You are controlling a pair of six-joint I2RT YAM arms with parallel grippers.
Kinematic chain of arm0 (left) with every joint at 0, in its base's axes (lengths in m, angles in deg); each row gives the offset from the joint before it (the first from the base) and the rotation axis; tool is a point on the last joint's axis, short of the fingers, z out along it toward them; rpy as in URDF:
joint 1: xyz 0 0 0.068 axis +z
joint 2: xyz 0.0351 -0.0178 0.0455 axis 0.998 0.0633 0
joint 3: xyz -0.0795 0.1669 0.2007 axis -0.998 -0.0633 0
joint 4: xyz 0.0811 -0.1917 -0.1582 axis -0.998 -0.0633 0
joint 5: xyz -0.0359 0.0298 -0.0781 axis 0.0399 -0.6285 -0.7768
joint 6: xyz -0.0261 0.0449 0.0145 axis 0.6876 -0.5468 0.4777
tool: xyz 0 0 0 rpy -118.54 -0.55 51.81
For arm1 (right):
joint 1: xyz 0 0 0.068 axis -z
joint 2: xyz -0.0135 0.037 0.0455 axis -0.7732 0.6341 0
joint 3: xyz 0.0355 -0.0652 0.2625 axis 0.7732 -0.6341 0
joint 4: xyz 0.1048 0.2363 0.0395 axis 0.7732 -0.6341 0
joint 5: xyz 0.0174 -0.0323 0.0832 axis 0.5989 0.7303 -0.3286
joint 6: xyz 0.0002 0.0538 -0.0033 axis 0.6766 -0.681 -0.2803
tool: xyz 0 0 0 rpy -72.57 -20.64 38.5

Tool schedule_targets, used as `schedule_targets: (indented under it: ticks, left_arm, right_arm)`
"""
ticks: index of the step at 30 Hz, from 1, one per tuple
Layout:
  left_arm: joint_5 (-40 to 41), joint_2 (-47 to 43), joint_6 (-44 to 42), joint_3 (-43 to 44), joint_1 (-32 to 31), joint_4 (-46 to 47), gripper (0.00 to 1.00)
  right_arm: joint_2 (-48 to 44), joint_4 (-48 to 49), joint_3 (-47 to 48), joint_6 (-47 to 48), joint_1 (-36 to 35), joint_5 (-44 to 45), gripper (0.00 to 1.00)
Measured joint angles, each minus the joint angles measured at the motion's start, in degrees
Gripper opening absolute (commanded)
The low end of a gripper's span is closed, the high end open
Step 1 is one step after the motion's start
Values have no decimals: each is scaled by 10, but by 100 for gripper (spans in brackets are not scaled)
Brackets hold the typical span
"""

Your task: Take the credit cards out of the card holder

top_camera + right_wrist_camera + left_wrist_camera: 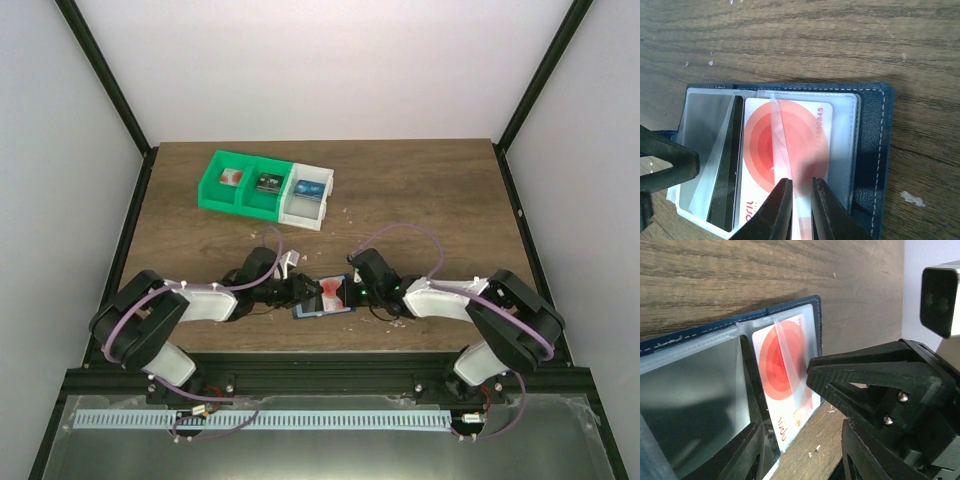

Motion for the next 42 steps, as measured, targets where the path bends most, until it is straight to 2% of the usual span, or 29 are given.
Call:
schedule_targets:
  ticks: [7,12,17,25,31,42]
  left_arm:
    - [38,14,-3,0,-17,-1,43]
    - [60,16,-3,0,-24,0,43]
    - [72,16,-3,0,-26,1,43]
    - [75,24,-2,3,-28,9,43]
    - [77,42,2,14,-36,22,41]
    - [86,59,15,21,-38,25,6]
  right_arm:
    - [-7,36,-22,-9,1,-6,13]
    - [-14,23,-22,-10,1,-8,20]
    - [-28,-5,-21,-10,1,-8,21]
    - [-11,2,-16,-7,2,-16,8]
    - [-6,28,-27,-8,2,-24,8]
    - [-6,65,-45,-8,3,-37,9]
